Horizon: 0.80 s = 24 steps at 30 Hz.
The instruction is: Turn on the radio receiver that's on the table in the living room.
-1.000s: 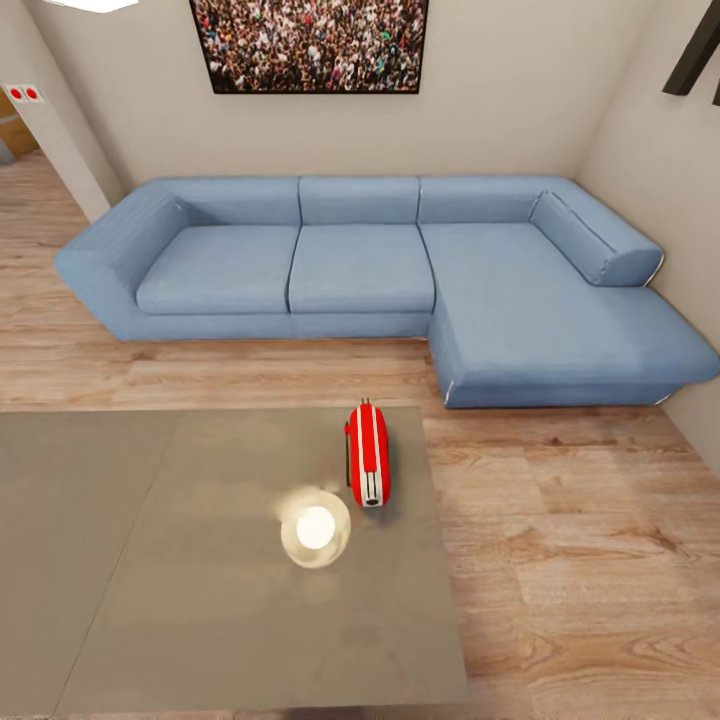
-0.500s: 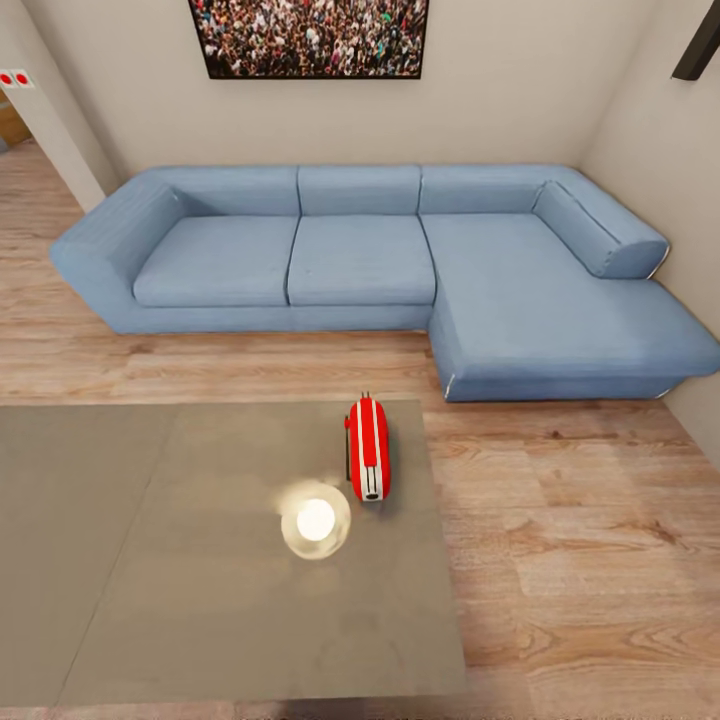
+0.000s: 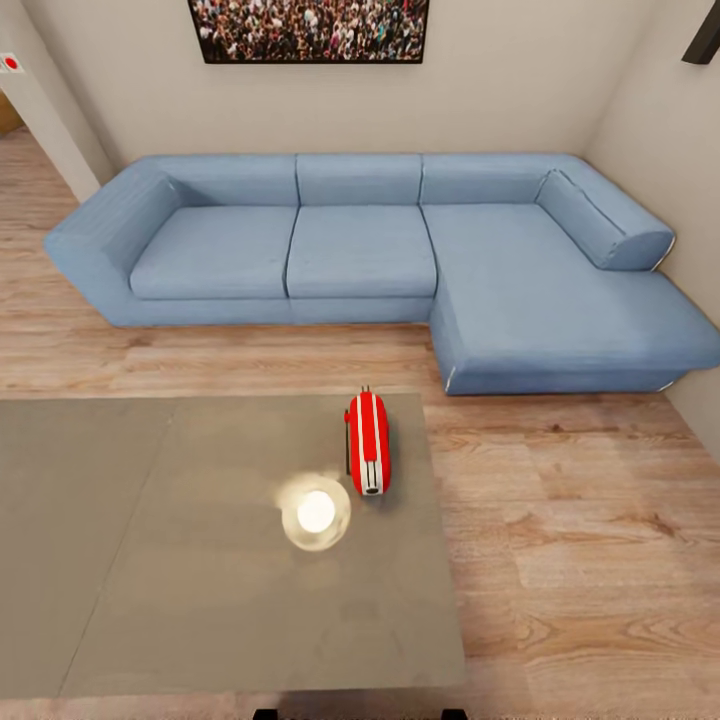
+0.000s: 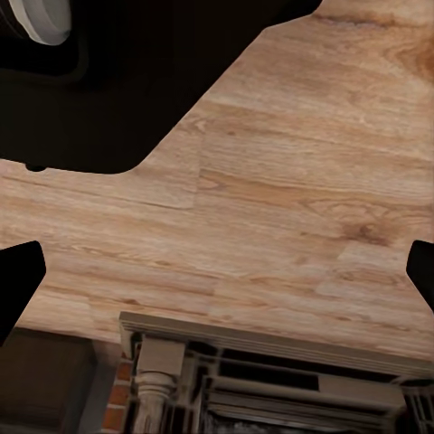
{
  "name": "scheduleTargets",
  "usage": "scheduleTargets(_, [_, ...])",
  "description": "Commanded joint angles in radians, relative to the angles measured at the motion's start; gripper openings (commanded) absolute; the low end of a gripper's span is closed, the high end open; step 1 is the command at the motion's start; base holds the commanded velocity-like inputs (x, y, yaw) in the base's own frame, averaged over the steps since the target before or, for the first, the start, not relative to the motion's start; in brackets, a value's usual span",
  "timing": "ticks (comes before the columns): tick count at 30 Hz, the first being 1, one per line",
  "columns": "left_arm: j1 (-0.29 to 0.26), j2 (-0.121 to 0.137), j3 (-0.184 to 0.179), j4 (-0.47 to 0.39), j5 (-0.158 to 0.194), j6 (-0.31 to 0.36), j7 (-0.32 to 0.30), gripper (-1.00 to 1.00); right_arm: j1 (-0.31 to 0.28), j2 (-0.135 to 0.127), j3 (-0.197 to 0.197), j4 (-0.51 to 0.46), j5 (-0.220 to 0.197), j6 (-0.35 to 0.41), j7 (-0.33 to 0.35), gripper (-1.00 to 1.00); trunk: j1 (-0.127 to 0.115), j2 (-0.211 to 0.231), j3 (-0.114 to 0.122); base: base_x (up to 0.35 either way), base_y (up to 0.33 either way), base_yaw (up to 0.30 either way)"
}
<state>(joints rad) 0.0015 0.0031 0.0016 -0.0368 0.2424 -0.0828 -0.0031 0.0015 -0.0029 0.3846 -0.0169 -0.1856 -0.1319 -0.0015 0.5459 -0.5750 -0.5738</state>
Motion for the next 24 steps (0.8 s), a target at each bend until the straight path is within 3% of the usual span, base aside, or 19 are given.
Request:
scheduleTargets(1, [0.000, 0.000, 0.000, 0.000, 0.000, 0.000, 0.000, 1.00, 0.000, 0.000, 0.000, 0.000, 0.000, 0.000, 0.000, 1.00, 0.000, 0.000, -0.002, 0.000, 0.000, 0.000])
scheduleTargets(19, [0.000, 0.000, 0.000, 0.000, 0.000, 0.000, 0.000, 1.00, 0.000, 0.000, -0.001, 0.000, 0.000, 0.000, 0.000, 1.00, 0.000, 0.000, -0.030, 0.002, 0.000, 0.000])
scheduleTargets(24, [0.000, 0.001, -0.002, 0.000, 0.000, 0.000, 0.000, 1.00, 0.000, 0.000, -0.001, 0.000, 0.003, -0.001, 0.000, 1.00, 0.000, 0.000, -0.033, 0.168, 0.000, 0.000])
